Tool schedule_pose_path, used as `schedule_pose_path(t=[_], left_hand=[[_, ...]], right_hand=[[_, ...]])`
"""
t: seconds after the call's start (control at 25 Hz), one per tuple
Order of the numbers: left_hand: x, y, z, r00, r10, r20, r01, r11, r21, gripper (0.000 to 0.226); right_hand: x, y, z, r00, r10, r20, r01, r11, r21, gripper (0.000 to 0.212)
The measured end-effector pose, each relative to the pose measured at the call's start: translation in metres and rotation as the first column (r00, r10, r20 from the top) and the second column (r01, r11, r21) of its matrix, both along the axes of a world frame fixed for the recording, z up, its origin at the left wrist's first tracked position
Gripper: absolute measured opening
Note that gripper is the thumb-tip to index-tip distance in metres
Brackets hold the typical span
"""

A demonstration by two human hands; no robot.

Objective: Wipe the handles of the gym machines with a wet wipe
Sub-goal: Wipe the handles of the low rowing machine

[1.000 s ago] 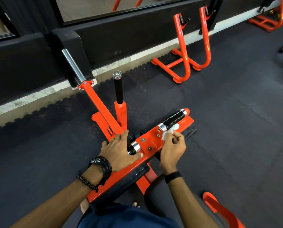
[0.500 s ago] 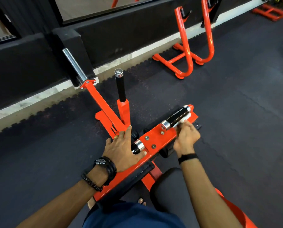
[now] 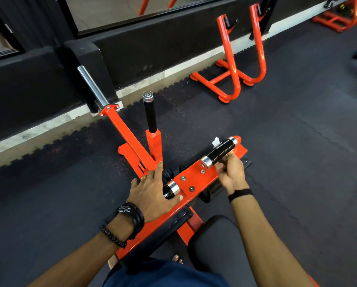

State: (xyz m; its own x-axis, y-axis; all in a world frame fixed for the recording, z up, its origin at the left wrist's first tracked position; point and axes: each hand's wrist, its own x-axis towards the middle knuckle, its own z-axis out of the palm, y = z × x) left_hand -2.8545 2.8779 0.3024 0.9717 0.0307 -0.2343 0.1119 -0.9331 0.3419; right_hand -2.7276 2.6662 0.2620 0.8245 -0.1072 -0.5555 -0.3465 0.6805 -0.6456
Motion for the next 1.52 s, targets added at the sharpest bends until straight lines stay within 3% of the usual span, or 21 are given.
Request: schedule_pose_path(t=[0.12, 0.2, 0.32, 0.4, 0.44, 0.52, 0.64, 0.8, 0.88, 0.96, 1.04, 1.12, 1.2, 1.36, 1.44, 1.52], left_hand=[[0.000, 0.000, 0.001, 1.000, 0.007, -0.006, -0.007, 1.000, 0.002, 0.113], [0.000, 0.000, -0.001, 1.000, 0.008, 0.010, -0.008, 1.000, 0.003, 0.113], [0.000, 0.000, -0.003, 1.000, 0.006, 0.017, -0.006, 1.000, -0.019, 0.114], [0.000, 0.001, -0.004, 1.000, 0.003, 0.013, -0.003, 1.000, -0.022, 0.113], [0.000, 0.001, -0.004, 1.000, 0.001, 0.011, -0.001, 1.000, -0.018, 0.113], [0.001, 0.001, -0.005, 1.000, -0.001, 0.004, 0.001, 1.000, -0.019, 0.112], [0.001, 0.000, -0.006, 1.000, -0.006, 0.002, 0.006, 1.000, -0.010, 0.112], [0.003, 0.000, -0.005, 1.000, -0.013, -0.013, 0.014, 1.000, 0.006, 0.112], [0.002, -0.001, -0.004, 1.000, -0.003, 0.001, 0.003, 1.000, 0.017, 0.113], [0.001, -0.001, -0.004, 1.000, -0.002, 0.005, 0.002, 1.000, 0.020, 0.113], [0.001, -0.001, -0.004, 1.000, -0.006, 0.008, 0.006, 1.000, 0.017, 0.112], [0.002, 0.000, -0.004, 1.000, -0.011, -0.007, 0.011, 0.999, 0.031, 0.106], [0.002, 0.000, -0.002, 0.999, -0.027, -0.022, 0.028, 0.998, 0.064, 0.091], [0.000, -0.001, 0.004, 0.998, -0.011, -0.059, 0.013, 0.999, 0.039, 0.067], [-0.001, -0.001, 0.005, 0.999, 0.000, -0.045, 0.002, 0.999, 0.036, 0.060], [-0.001, -0.001, 0.006, 1.000, 0.003, -0.023, -0.002, 0.999, 0.036, 0.056]], right_hand=[[-0.037, 0.017, -0.005, 0.981, 0.183, 0.055, -0.187, 0.980, 0.066, 0.025], [-0.055, 0.017, -0.004, 0.973, 0.211, 0.090, -0.217, 0.974, 0.063, 0.027], [-0.028, 0.001, 0.007, 0.991, -0.133, 0.001, 0.132, 0.984, -0.117, 0.020], [-0.016, -0.002, 0.013, 0.942, -0.308, 0.132, 0.335, 0.863, -0.377, 0.014], [-0.021, 0.003, 0.015, 0.920, -0.304, 0.246, 0.390, 0.759, -0.521, 0.013], [-0.044, 0.015, 0.011, 0.892, -0.109, 0.438, 0.421, 0.550, -0.721, 0.014], [-0.051, 0.003, 0.010, 0.864, 0.203, 0.461, 0.377, 0.346, -0.859, 0.011], [0.016, -0.035, 0.039, 0.916, 0.366, 0.165, 0.178, -0.001, -0.984, 0.015], [0.020, -0.022, 0.051, 0.847, 0.531, -0.011, 0.068, -0.129, -0.989, 0.015], [0.005, 0.003, 0.061, 0.697, 0.677, -0.234, 0.013, -0.338, -0.941, 0.016], [0.006, 0.011, 0.076, 0.640, 0.656, -0.400, 0.071, -0.568, -0.820, 0.019], [0.030, 0.009, 0.096, 0.684, 0.486, -0.544, 0.022, -0.759, -0.651, 0.027], [0.049, 0.013, 0.111, 0.658, 0.366, -0.658, -0.132, -0.804, -0.580, 0.034], [0.039, 0.049, 0.103, 0.413, 0.439, -0.798, -0.212, -0.806, -0.553, 0.030], [0.045, 0.047, 0.107, 0.411, 0.409, -0.815, -0.207, -0.828, -0.521, 0.024], [0.058, 0.035, 0.119, 0.507, 0.330, -0.796, -0.237, -0.835, -0.497, 0.032]])
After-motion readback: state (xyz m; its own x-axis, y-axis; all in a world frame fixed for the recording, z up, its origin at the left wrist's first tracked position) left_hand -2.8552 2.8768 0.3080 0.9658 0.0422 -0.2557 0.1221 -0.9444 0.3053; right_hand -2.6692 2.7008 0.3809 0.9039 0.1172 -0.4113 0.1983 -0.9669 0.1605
